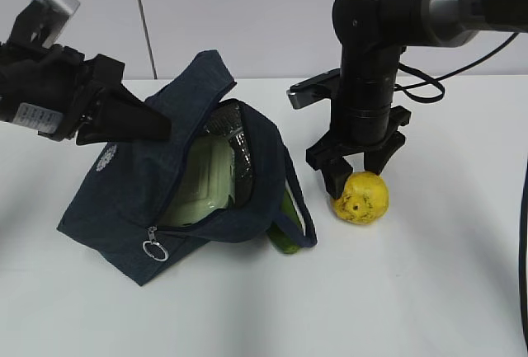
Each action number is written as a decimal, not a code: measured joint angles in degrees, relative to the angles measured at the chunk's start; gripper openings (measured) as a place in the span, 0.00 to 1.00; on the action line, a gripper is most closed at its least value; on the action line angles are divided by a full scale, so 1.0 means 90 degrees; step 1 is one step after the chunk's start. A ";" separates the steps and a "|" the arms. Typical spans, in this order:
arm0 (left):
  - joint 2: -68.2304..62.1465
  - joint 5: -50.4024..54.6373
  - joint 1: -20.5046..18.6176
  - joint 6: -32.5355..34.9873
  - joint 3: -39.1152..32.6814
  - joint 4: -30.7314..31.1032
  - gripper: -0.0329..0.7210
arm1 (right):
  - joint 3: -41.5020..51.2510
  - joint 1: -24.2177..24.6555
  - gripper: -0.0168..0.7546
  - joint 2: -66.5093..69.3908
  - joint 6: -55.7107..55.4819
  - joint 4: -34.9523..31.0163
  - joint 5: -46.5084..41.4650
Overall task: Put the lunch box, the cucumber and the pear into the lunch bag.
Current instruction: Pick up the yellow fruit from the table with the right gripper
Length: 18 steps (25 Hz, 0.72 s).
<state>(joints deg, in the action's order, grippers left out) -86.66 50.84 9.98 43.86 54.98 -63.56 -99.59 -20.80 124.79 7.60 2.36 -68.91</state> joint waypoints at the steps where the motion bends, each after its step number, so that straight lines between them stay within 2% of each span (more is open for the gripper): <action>1: 0.0000 0.0000 0.0000 0.0000 0.0000 0.0000 0.04 | 0.0000 0.0000 0.75 0.0000 0.0000 0.0000 0.0000; 13: 0.0000 0.0000 0.0000 0.0000 0.0000 0.0000 0.04 | -0.0042 0.0000 0.68 0.0000 0.0000 0.0010 -0.0025; 18: 0.0000 0.0000 0.0000 0.0000 0.0000 0.0000 0.04 | -0.0520 0.0000 0.68 0.0019 0.0000 0.0015 -0.0078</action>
<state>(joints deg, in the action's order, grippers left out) -86.66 50.84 9.98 43.86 54.98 -63.56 -104.27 -20.80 124.97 7.60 2.50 -69.61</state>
